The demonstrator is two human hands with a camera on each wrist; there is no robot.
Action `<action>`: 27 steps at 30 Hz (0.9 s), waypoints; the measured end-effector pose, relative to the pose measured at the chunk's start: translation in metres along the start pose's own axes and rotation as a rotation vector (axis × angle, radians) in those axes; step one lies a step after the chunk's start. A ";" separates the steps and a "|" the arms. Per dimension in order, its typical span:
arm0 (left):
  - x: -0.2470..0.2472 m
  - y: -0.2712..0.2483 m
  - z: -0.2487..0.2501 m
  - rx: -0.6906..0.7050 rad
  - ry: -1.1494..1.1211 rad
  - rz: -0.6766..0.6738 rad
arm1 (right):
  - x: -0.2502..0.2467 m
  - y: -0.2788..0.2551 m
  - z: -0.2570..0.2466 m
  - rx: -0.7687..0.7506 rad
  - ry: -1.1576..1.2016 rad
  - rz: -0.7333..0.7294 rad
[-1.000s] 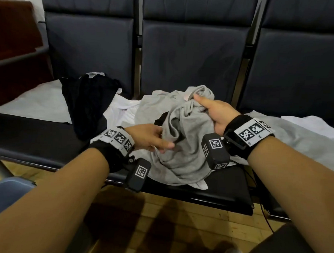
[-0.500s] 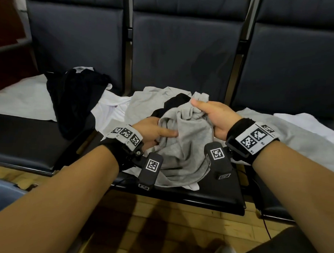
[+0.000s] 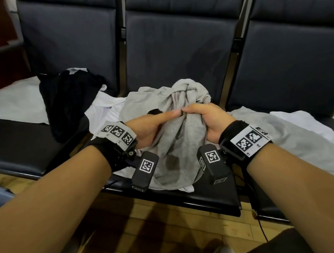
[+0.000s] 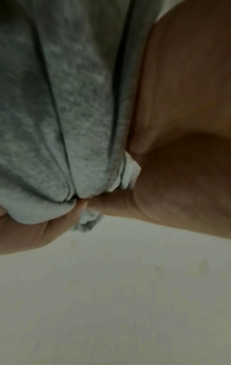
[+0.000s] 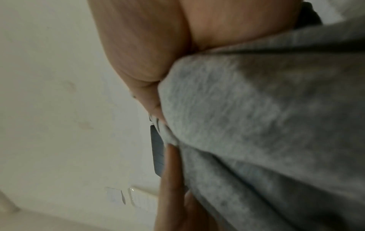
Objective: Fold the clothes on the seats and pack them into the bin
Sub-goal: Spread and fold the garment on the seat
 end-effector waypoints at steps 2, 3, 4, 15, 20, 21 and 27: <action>-0.006 0.001 -0.005 -0.064 0.037 0.017 | -0.003 -0.001 -0.002 -0.001 -0.034 -0.011; -0.007 -0.001 -0.004 -0.063 0.046 0.052 | -0.004 -0.001 -0.004 -0.023 -0.087 0.002; -0.011 -0.001 -0.003 -0.038 0.049 0.096 | -0.007 -0.001 -0.006 -0.051 -0.158 0.041; -0.095 -0.027 0.015 0.194 -0.172 0.538 | -0.048 0.001 -0.014 -0.005 -0.273 0.211; -0.126 -0.049 0.010 0.157 -0.131 0.730 | -0.073 0.003 -0.009 0.103 -0.203 0.123; -0.128 -0.052 0.009 0.155 -0.145 0.712 | -0.079 0.005 -0.010 0.060 -0.170 0.164; -0.142 -0.072 0.013 0.232 -0.210 0.735 | -0.088 0.005 -0.006 0.010 -0.138 0.296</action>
Point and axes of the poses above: each hand's wrist, its own y-axis towards the middle knuckle, its own x-axis out of the palm, z = x × y, the point moved 5 cm from there along y, towards the middle knuckle, and after that the axes turned 7 degrees about -x, right-handed, at the moved point
